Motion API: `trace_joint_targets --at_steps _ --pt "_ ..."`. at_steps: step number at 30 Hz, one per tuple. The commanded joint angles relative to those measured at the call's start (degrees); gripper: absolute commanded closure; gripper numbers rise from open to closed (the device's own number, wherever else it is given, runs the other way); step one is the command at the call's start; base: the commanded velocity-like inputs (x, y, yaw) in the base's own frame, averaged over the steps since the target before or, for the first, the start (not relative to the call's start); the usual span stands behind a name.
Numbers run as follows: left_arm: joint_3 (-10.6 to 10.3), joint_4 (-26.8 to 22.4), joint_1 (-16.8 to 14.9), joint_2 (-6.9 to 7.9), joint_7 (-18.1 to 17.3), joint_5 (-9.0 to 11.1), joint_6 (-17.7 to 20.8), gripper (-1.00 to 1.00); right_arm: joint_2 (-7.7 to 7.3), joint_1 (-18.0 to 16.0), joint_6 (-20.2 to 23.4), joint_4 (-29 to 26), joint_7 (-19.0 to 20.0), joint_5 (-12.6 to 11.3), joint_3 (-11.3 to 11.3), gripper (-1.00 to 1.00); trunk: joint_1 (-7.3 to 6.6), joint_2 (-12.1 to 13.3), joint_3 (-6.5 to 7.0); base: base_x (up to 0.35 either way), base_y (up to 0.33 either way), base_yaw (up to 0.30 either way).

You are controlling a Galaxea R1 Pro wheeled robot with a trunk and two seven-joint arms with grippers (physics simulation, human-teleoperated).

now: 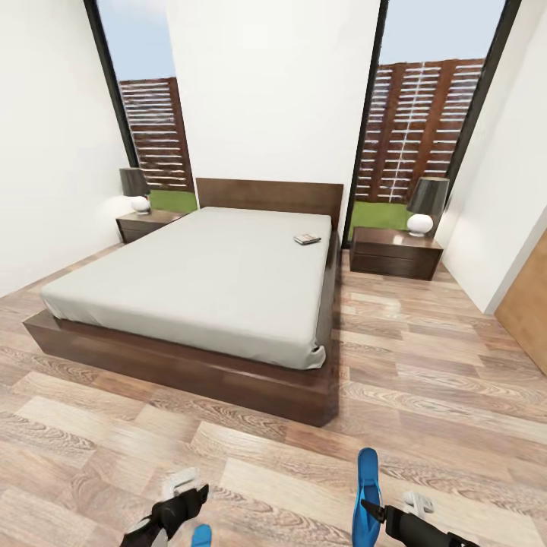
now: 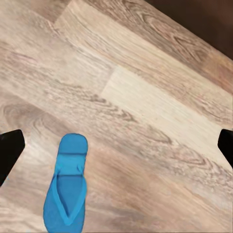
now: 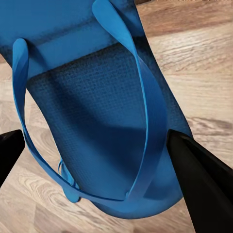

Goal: In the bedroom, move the book from the bed onto either nightstand, and place the two sandals side by side next to the bed.

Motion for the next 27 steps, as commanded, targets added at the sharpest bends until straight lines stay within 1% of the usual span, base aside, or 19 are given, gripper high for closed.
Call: trace_joint_targets --at_steps 1,2,3,4,6,8,11,13,15,18,19,21,22,24,27 --pt "0.1 -0.2 -1.3 -0.05 4.4 0.5 0.7 -1.00 0.00 0.0 0.2 0.0 0.2 0.5 -0.5 1.00 -0.01 0.0 -0.06 0.000 0.000 0.000" --pt "0.1 -0.3 -2.1 -0.08 8.5 0.5 0.9 -1.00 0.00 0.0 0.2 0.0 0.3 0.5 -0.5 1.00 -0.01 0.0 -0.06 0.000 0.000 0.000" --pt "0.1 -0.3 -2.7 -0.07 11.6 0.4 0.9 -1.00 0.00 0.0 0.2 0.0 0.3 0.5 -0.5 1.00 -0.01 0.0 -0.06 0.000 0.000 0.000" --pt "0.1 -0.3 -3.1 -0.04 13.7 0.4 1.0 -1.00 0.00 0.0 0.2 0.0 0.2 0.5 -0.5 1.00 -0.01 0.0 -0.06 0.000 0.000 0.000" --pt "0.0 0.0 -3.5 -0.03 15.9 0.5 1.0 -1.00 0.00 0.0 0.2 0.0 0.2 0.5 -0.5 1.00 -0.01 0.0 -0.06 0.000 0.000 0.000" --pt "-0.1 0.2 -3.7 -0.06 16.8 0.4 1.0 -1.00 0.00 0.0 0.2 0.0 0.2 0.5 -0.5 1.00 -0.01 0.0 -0.06 0.000 0.000 0.000" --pt "-0.2 1.0 -3.7 -0.22 17.3 0.1 0.9 -1.00 0.00 0.0 0.2 0.0 0.2 0.5 -0.5 1.00 -0.01 0.0 -0.06 0.000 0.000 0.000" --pt "-0.6 1.3 -3.8 -0.41 17.3 -1.1 1.0 -1.00 0.00 0.0 0.2 0.0 0.2 0.5 -0.5 1.00 -0.01 0.0 -0.06 0.000 0.000 0.000" --pt "-1.7 1.5 -3.8 -0.53 17.0 -2.6 1.2 -1.00 0.00 0.0 0.2 0.0 0.2 0.5 -0.5 1.00 -0.01 0.0 -0.06 0.000 0.000 0.000" --pt "-3.4 1.6 -3.8 -0.73 14.6 -3.6 1.5 -1.00 0.00 0.0 0.2 0.0 0.2 0.5 -0.5 1.00 -0.01 0.0 -0.06 0.000 0.000 0.000" --pt "-3.9 1.6 -3.9 -1.16 13.4 -3.9 1.6 -1.00 0.00 0.0 0.2 0.0 0.1 0.5 -0.5 1.00 -0.01 0.0 -0.06 0.000 0.000 0.000" --pt "-4.1 1.4 -4.5 -1.55 12.9 -4.2 1.6 -1.00 0.00 0.0 0.2 0.0 0.1 0.5 -0.5 1.00 -0.01 0.0 -0.06 0.000 0.000 0.000" --pt "-4.2 1.5 -5.4 -1.70 12.8 -4.6 1.5 -1.00 0.00 0.0 0.2 0.0 0.1 0.5 -0.5 1.00 -0.01 0.0 -0.06 0.000 0.000 0.000" --pt "-4.3 1.7 -6.4 -1.74 12.7 -5.2 1.2 -1.00 0.00 0.0 0.2 0.0 0.1 0.5 -0.5 1.00 -0.01 0.0 -0.06 0.000 0.000 0.000" --pt "-4.4 1.8 -6.7 -1.71 12.6 -5.5 0.3 -1.00 0.00 0.0 0.2 0.0 0.1 0.5 -0.5 1.00 -0.01 0.0 -0.06 0.000 0.000 0.000"
